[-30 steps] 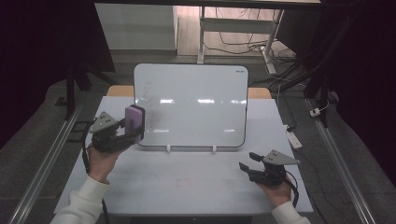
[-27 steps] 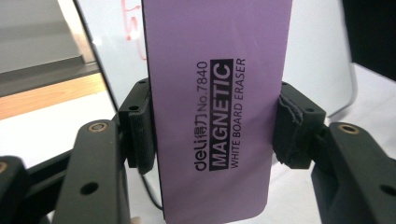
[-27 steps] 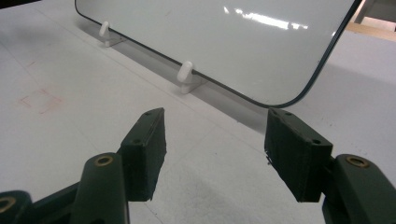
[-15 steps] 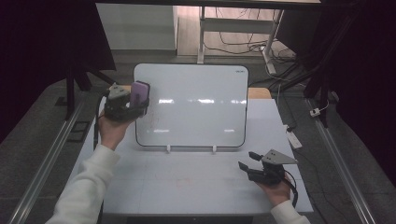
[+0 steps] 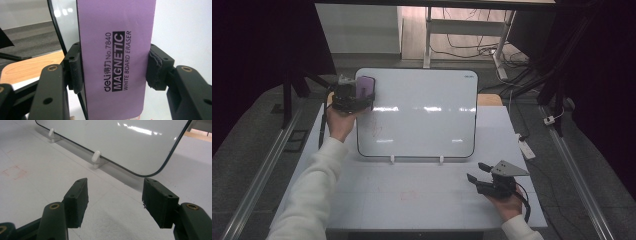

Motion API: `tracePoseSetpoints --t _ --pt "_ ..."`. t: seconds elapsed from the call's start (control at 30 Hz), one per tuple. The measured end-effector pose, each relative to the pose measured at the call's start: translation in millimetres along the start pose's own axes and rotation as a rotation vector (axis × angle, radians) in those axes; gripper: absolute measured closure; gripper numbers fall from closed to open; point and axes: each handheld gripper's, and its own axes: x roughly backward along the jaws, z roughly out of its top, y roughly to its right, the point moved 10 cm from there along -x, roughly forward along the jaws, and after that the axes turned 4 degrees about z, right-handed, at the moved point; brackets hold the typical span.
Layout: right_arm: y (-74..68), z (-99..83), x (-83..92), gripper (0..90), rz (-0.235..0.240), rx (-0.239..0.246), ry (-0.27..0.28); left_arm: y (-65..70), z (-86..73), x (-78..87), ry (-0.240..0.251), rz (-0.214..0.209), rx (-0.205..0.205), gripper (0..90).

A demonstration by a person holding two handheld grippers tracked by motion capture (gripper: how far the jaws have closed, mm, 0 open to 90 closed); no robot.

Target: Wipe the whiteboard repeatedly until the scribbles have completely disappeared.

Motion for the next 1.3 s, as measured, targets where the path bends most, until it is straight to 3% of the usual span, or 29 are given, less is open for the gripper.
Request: tracePoseSetpoints --t 0.17,0.3,0.57,0.73,0.87,1.1,1.3 --pt "-1.4 0.8 -0.1 36.7 -0.001 0.004 0.002 9.5 -9.3 -2.4 -0.044 0.043 -0.073 40.9" --pt "-2.6 1.7 0.1 36.8 0.000 0.008 0.005 20.4 -23.3 -3.1 -0.074 0.035 -0.114 40.9" --pt "-3.2 2.4 0.0 36.8 -0.007 0.014 0.007 34.6 -55.0 -1.9 -0.081 0.013 -0.134 40.9" --pt "-3.1 2.8 0.3 36.9 -0.011 0.016 0.011 39.1 -74.0 -0.5 -0.067 0.044 -0.171 40.9" --pt "-3.4 3.3 -0.4 36.8 -0.011 0.016 0.012 29.3 -65.3 0.3 -0.056 0.087 -0.177 40.9" --pt "-3.5 3.8 -0.5 36.9 -0.011 0.018 0.013 4.0 -26.6 3.0 -0.050 0.182 -0.154 40.9" --pt "-2.6 4.2 1.1 37.4 -0.009 0.015 0.021 -3.7 -12.6 -0.7 -0.089 0.200 -0.146 41.2"
